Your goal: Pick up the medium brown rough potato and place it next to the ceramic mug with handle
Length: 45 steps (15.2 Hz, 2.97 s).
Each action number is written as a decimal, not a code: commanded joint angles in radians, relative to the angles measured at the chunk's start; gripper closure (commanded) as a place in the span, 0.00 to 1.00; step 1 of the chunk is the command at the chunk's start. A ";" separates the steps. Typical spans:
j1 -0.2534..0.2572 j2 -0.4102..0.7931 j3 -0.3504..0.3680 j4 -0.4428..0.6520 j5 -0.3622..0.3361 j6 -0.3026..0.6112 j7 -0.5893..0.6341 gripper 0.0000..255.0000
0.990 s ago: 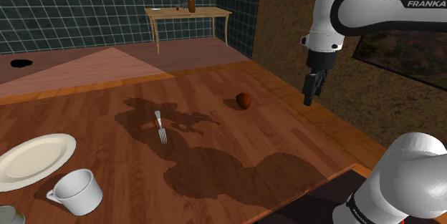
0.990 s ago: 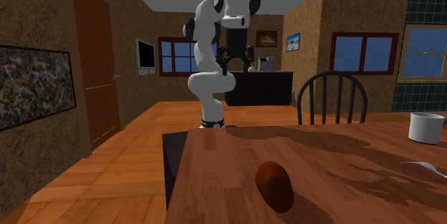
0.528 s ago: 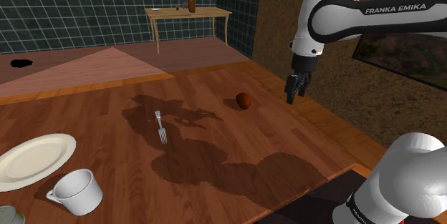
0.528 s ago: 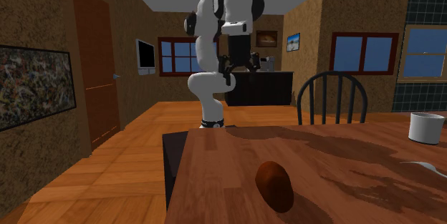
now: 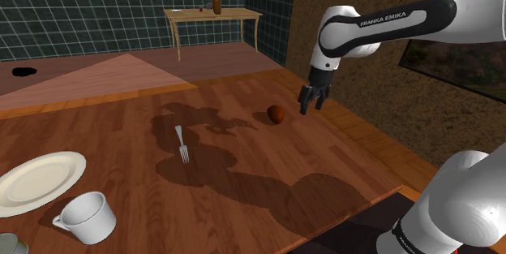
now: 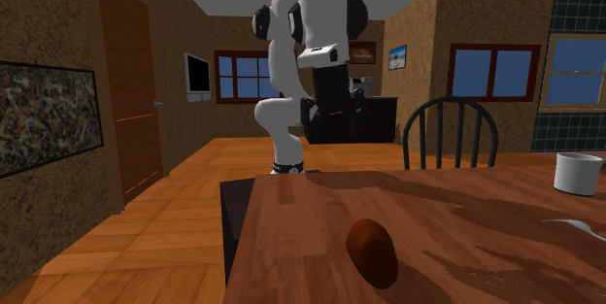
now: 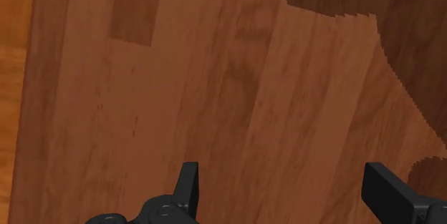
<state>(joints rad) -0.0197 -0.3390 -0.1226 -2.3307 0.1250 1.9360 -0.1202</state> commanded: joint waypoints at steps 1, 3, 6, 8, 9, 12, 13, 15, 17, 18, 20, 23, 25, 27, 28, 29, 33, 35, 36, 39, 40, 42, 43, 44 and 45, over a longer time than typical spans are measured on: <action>0.000 0.076 -0.012 0.041 0.028 0.048 -0.003 0.00; -0.001 0.148 -0.025 0.080 0.059 0.090 -0.010 0.00; -0.005 0.256 -0.042 0.148 0.112 0.143 -0.025 0.00; -0.009 0.328 -0.051 0.199 0.151 0.171 -0.036 0.00; -0.012 0.364 -0.055 0.227 0.171 0.183 -0.042 0.00; -0.026 0.473 -0.062 0.316 0.233 0.211 -0.059 0.00; -0.032 0.509 -0.063 0.347 0.254 0.217 -0.065 0.00; -0.047 0.582 -0.063 0.415 0.294 0.228 -0.073 0.00; -0.064 0.654 -0.061 0.487 0.333 0.233 -0.079 0.00; -0.068 0.669 -0.060 0.501 0.340 0.234 -0.080 0.00; -0.066 0.682 -0.055 0.495 0.348 0.254 -0.084 0.00; -0.062 0.704 -0.048 0.488 0.360 0.284 -0.091 0.00; -0.059 0.724 -0.042 0.483 0.370 0.309 -0.097 0.00; -0.059 0.724 -0.042 0.483 0.370 0.309 -0.097 0.00; -0.059 0.724 -0.042 0.483 0.370 0.309 -0.097 0.00; -0.059 0.724 -0.042 0.483 0.370 0.309 -0.097 0.00; -0.059 0.724 -0.042 0.483 0.370 0.309 -0.097 0.00; -0.059 0.724 -0.042 0.483 0.370 0.309 -0.097 1.00; -0.059 0.725 -0.042 0.483 0.370 0.309 -0.097 1.00; -0.059 0.725 -0.042 0.484 0.370 0.309 -0.097 1.00; -0.059 0.725 -0.042 0.484 0.370 0.309 -0.097 1.00; -0.059 0.724 -0.042 0.482 0.370 0.310 -0.097 1.00; -0.059 0.724 -0.042 0.483 0.370 0.309 -0.097 1.00; -0.058 0.717 -0.044 0.486 0.365 0.300 -0.092 1.00; -0.058 0.710 -0.046 0.490 0.361 0.290 -0.086 1.00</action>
<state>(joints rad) -0.0770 0.3744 -0.1668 -1.8450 0.4889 2.2334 -0.2094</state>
